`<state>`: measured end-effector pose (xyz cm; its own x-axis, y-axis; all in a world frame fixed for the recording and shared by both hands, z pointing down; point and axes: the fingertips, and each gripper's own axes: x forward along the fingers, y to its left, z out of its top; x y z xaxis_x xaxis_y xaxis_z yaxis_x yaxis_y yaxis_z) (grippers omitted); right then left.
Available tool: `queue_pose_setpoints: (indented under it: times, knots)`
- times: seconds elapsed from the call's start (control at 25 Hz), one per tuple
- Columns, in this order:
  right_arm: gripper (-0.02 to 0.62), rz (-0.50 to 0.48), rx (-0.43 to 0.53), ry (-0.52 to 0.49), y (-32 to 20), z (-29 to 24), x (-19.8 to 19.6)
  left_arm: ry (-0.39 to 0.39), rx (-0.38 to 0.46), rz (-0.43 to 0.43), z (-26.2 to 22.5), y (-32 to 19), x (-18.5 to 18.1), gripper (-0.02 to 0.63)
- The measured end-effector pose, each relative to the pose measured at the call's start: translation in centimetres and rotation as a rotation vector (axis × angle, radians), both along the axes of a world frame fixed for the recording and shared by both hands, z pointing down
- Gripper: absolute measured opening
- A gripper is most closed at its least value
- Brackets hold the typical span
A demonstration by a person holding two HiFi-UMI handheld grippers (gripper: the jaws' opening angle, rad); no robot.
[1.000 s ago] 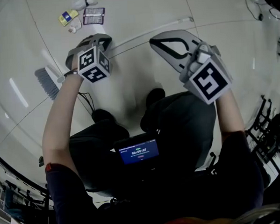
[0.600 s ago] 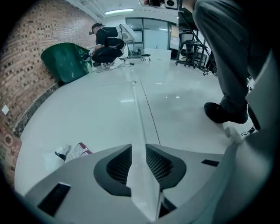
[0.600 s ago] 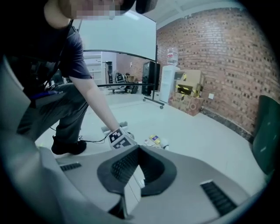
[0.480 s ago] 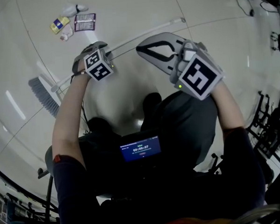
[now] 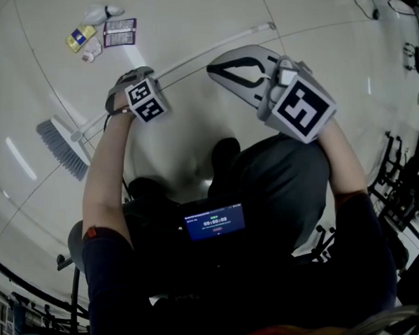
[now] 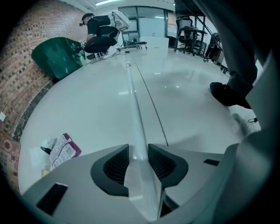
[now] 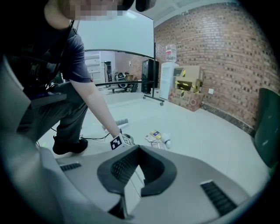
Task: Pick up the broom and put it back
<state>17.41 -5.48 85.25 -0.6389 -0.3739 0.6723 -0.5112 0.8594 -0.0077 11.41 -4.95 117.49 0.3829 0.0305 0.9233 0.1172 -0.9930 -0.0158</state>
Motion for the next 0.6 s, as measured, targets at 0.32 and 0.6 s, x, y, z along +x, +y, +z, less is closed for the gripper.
queue_pose_setpoints:
  times: [0.32, 0.6]
  knots:
    - [0.018, 0.008, -0.036, 0.020, 0.3, 1.5, 0.3, -0.006, -0.111, -0.054, 0.6, -0.2, -0.2, 0.140]
    - [0.018, -0.030, -0.013, 0.013, 0.2, 0.9, -0.2, 0.009, -0.146, -0.134, 0.1, -0.5, 0.4, 0.089]
